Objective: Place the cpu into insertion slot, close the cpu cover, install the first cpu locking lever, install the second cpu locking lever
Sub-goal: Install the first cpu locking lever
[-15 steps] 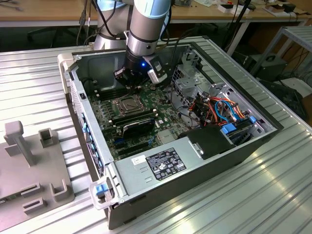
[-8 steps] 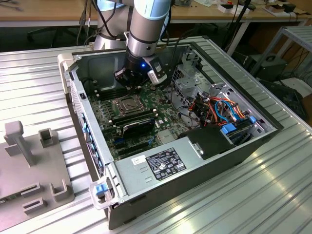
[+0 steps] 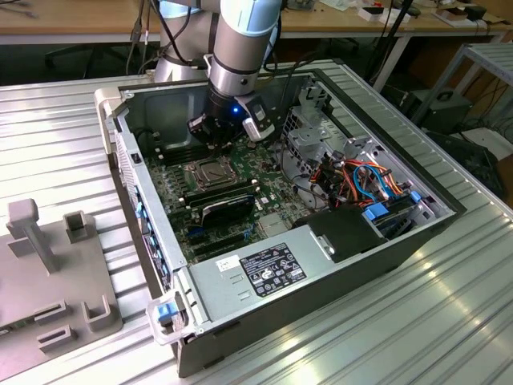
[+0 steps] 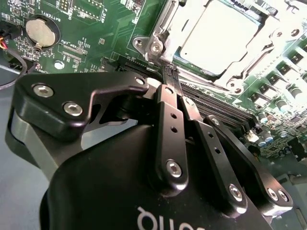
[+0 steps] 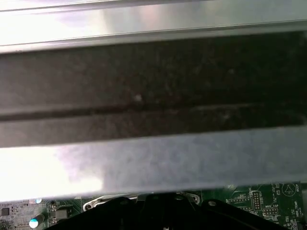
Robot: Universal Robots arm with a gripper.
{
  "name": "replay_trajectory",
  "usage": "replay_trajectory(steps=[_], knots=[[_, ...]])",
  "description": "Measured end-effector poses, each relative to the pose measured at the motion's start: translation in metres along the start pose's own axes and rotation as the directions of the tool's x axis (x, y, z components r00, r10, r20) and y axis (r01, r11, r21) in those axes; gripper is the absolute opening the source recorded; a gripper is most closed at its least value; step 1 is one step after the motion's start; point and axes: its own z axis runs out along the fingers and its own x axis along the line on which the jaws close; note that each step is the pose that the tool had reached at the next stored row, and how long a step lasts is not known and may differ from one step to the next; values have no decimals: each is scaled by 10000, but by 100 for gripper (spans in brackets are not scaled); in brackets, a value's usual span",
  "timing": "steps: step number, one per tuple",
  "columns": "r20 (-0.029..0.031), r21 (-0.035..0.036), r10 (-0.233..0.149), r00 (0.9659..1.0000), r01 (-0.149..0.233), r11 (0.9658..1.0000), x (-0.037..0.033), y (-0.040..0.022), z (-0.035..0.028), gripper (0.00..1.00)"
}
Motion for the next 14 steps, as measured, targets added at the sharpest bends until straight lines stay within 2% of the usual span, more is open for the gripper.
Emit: replay_trajectory(steps=[7, 10, 14], knots=[[0, 3, 2, 10000, -2, 10000, -3, -33, 1, 11], [1, 0, 1, 10000, -1, 10000, -2, -18, -48, 11], [1, -3, -1, 10000, 1, 10000, 0, 6, -84, 11]])
